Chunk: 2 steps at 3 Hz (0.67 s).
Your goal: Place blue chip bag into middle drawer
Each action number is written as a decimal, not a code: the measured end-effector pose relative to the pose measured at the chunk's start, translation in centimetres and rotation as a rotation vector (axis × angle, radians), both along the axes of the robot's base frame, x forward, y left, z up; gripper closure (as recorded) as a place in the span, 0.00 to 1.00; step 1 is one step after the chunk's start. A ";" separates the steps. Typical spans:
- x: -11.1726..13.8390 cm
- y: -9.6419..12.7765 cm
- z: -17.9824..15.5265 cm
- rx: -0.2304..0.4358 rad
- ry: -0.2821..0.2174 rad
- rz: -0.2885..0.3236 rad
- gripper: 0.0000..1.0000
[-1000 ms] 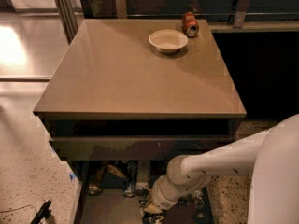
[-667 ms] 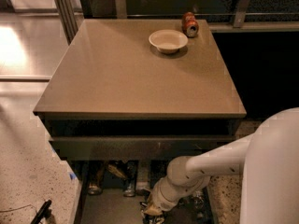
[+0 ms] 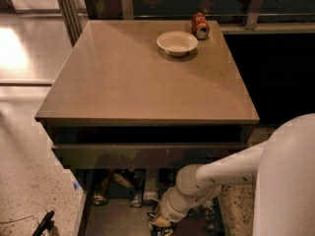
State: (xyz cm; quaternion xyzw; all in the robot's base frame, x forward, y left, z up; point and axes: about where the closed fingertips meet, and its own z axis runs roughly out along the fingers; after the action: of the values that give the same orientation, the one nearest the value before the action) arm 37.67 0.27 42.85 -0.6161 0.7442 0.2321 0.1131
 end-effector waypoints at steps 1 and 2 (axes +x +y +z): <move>0.0 0.0 0.0 0.000 0.000 0.000 0.48; 0.0 0.0 0.0 0.000 0.000 0.000 0.25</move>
Offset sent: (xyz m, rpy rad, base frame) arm 0.0000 0.0000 0.0000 0.0000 0.0000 0.0000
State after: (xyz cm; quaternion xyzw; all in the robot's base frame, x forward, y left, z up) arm 37.66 0.27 42.85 -0.6161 0.7442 0.2321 0.1131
